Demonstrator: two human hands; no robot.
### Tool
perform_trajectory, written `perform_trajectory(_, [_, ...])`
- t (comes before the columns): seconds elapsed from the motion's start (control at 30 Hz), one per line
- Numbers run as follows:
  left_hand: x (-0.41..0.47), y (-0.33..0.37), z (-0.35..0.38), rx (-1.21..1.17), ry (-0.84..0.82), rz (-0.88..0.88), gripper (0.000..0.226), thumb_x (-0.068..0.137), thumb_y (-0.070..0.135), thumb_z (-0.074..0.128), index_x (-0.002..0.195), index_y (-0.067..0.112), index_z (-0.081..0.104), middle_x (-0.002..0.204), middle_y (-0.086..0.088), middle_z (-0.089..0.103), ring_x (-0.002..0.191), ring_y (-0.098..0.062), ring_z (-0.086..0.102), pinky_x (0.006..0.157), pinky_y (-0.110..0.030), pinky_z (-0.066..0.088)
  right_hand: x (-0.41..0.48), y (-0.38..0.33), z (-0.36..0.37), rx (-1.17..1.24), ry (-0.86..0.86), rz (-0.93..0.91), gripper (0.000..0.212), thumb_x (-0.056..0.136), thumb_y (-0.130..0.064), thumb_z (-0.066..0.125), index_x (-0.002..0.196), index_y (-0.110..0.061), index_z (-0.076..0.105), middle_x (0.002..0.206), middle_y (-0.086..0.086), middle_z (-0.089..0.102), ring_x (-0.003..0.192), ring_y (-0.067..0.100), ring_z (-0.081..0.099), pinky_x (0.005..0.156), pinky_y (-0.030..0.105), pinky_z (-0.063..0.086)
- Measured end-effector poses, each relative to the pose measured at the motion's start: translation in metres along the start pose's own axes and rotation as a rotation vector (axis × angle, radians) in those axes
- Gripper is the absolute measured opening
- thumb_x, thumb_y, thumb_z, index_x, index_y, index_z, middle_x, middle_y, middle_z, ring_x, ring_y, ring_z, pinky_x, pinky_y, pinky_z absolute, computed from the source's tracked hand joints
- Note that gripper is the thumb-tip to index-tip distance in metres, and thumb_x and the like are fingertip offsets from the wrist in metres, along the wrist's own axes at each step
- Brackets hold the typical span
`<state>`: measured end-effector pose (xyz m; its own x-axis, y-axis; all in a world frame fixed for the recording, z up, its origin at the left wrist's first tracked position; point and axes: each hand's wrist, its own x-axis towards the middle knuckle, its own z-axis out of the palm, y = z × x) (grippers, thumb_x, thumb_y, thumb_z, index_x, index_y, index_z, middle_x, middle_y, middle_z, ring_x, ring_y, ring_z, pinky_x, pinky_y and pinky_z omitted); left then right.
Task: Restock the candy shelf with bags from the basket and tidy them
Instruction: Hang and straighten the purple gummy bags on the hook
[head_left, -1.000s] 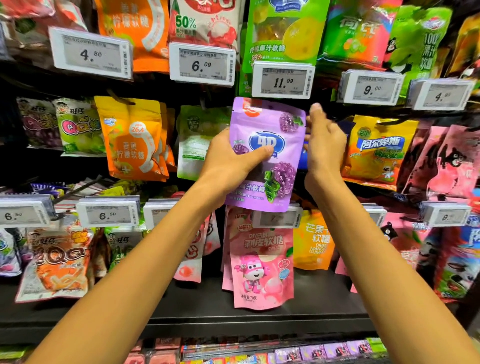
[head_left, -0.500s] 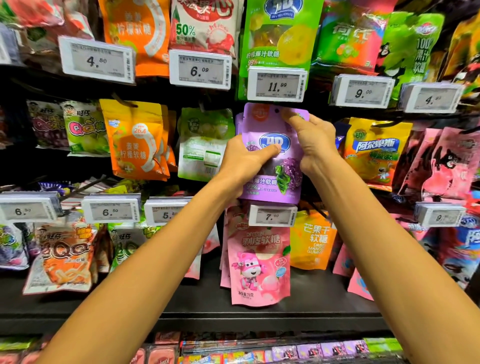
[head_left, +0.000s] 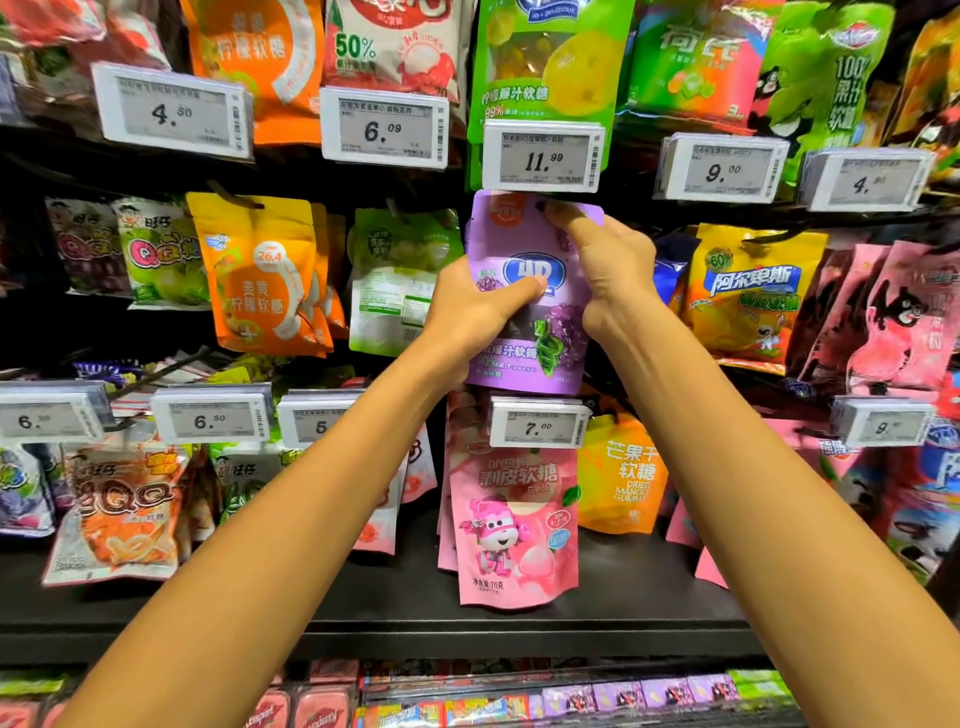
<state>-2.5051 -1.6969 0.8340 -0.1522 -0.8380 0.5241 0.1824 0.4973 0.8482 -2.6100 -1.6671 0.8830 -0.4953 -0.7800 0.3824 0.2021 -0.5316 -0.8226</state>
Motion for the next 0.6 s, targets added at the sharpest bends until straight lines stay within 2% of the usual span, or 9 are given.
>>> perform_trajectory(0.07, [0.002, -0.001, 0.001, 0.012, 0.017, -0.004, 0.016, 0.078, 0.007, 0.076, 0.093, 0.006, 0.071, 0.083, -0.009, 0.074, 0.069, -0.016, 0.069, 0.065, -0.030, 0.059, 0.002, -0.001, 0.000, -0.003, 0.001, 0.003, 0.008, 0.079, 0.001, 0.074, 0.081, -0.006, 0.070, 0.088, 0.017, 0.068, 0.079, 0.024, 0.061, 0.083, 0.048, 0.056])
perform_trajectory(0.13, [0.004, -0.002, 0.002, 0.032, 0.028, 0.000, 0.013, 0.077, 0.009, 0.076, 0.088, 0.013, 0.071, 0.079, -0.002, 0.074, 0.067, -0.010, 0.068, 0.061, -0.023, 0.058, 0.005, 0.000, -0.001, -0.010, -0.010, -0.002, 0.009, 0.079, 0.001, 0.074, 0.079, -0.007, 0.069, 0.088, 0.017, 0.065, 0.080, 0.023, 0.058, 0.082, 0.049, 0.056])
perform_trajectory(0.23, [0.005, -0.007, 0.004, 0.042, 0.044, -0.017, 0.011, 0.077, 0.009, 0.076, 0.084, 0.016, 0.071, 0.076, -0.001, 0.072, 0.063, -0.008, 0.066, 0.057, -0.020, 0.055, 0.010, 0.007, -0.001, -0.039, 0.010, -0.026, 0.011, 0.080, 0.003, 0.073, 0.079, -0.006, 0.067, 0.087, 0.017, 0.063, 0.080, 0.023, 0.055, 0.079, 0.044, 0.054])
perform_trajectory(0.3, [0.005, -0.011, 0.005, 0.077, 0.062, -0.030, 0.011, 0.077, 0.013, 0.077, 0.085, 0.016, 0.071, 0.078, -0.001, 0.072, 0.065, -0.010, 0.066, 0.062, -0.026, 0.057, 0.013, 0.014, -0.001, -0.058, 0.033, -0.028, 0.009, 0.080, 0.002, 0.073, 0.081, -0.004, 0.066, 0.087, 0.017, 0.063, 0.080, 0.022, 0.055, 0.079, 0.043, 0.054])
perform_trajectory(0.4, [0.007, -0.016, 0.001, 0.136, 0.081, -0.038, 0.019, 0.078, 0.019, 0.078, 0.095, 0.015, 0.070, 0.089, -0.003, 0.074, 0.080, -0.016, 0.070, 0.079, -0.038, 0.059, 0.014, 0.021, -0.001, -0.085, 0.056, -0.029, 0.011, 0.080, -0.006, 0.077, 0.085, -0.003, 0.068, 0.081, 0.015, 0.065, 0.073, 0.020, 0.056, 0.069, 0.036, 0.054])
perform_trajectory(0.5, [0.006, -0.018, -0.005, 0.241, 0.079, -0.026, 0.043, 0.079, 0.029, 0.079, 0.113, 0.009, 0.064, 0.105, -0.006, 0.072, 0.097, -0.021, 0.068, 0.089, -0.041, 0.056, 0.012, 0.029, -0.008, -0.177, 0.118, -0.107, 0.028, 0.077, -0.014, 0.081, 0.096, -0.004, 0.065, 0.079, 0.008, 0.065, 0.071, 0.019, 0.058, 0.070, 0.034, 0.050])
perform_trajectory(0.6, [0.002, -0.022, -0.007, 0.344, 0.148, -0.011, 0.051, 0.084, 0.040, 0.071, 0.118, 0.007, 0.051, 0.107, -0.002, 0.063, 0.101, -0.021, 0.062, 0.089, -0.037, 0.052, 0.002, 0.039, -0.023, -0.362, 0.162, -0.300, 0.057, 0.073, -0.021, 0.084, 0.116, -0.024, 0.047, 0.090, -0.002, 0.060, 0.070, 0.010, 0.060, 0.072, 0.025, 0.050])
